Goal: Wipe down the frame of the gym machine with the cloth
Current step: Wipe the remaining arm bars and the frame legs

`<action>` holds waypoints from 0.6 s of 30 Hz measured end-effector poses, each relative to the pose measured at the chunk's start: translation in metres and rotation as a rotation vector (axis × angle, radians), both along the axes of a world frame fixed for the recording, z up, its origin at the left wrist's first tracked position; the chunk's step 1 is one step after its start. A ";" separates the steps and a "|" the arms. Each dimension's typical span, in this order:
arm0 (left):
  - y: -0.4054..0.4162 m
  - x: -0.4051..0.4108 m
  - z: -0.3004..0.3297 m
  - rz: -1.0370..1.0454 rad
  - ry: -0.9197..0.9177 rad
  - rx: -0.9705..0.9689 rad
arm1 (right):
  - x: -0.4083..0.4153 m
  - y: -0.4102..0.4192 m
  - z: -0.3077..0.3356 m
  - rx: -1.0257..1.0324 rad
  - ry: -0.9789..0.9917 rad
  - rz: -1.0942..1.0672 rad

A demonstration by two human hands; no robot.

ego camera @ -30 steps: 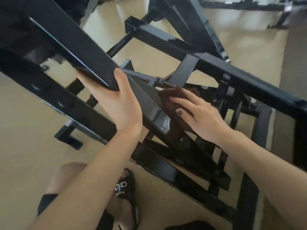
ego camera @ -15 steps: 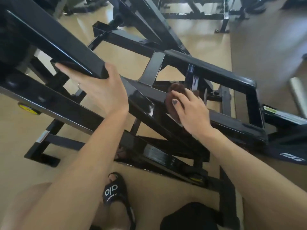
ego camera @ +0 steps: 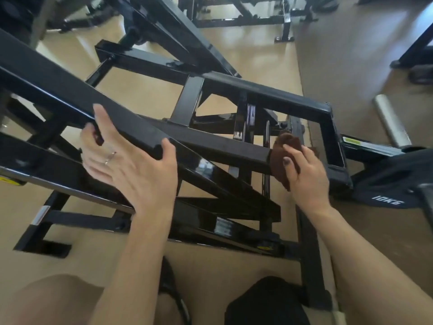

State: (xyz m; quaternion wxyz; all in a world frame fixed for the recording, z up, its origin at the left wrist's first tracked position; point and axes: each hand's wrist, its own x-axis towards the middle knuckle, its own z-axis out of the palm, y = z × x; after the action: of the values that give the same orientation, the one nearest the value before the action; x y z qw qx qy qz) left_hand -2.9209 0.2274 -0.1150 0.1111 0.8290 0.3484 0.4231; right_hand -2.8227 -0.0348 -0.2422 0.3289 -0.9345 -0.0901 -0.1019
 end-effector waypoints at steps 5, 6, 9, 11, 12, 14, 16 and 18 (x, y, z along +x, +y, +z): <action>-0.046 0.020 -0.031 -0.564 0.353 0.409 | 0.004 0.012 0.007 0.043 0.001 -0.158; -0.054 0.028 -0.039 -0.667 0.472 0.473 | 0.002 0.025 0.010 0.022 -0.021 -0.134; -0.066 0.055 -0.048 -0.807 0.687 0.546 | -0.001 0.058 0.011 -0.020 -0.131 0.034; -0.065 0.066 -0.053 -0.838 0.754 0.525 | 0.002 0.060 0.010 0.013 -0.149 0.075; -0.063 0.068 -0.056 -0.841 0.774 0.513 | 0.002 0.055 0.008 0.002 -0.143 0.078; -0.058 0.069 -0.063 -0.829 0.821 0.539 | 0.002 0.034 -0.001 -0.032 -0.135 0.031; -0.057 0.067 -0.068 -0.807 0.857 0.621 | 0.002 -0.003 -0.013 -0.028 -0.095 -0.084; -0.060 0.068 -0.072 -0.787 0.875 0.691 | 0.001 -0.047 -0.022 -0.017 -0.050 -0.182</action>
State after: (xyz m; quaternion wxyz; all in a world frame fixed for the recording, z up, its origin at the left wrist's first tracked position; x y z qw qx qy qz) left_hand -2.8527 0.1669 -0.1870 -0.1656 0.9766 -0.1214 0.0641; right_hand -2.8219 -0.0821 -0.2641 0.3082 -0.9387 -0.0138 -0.1540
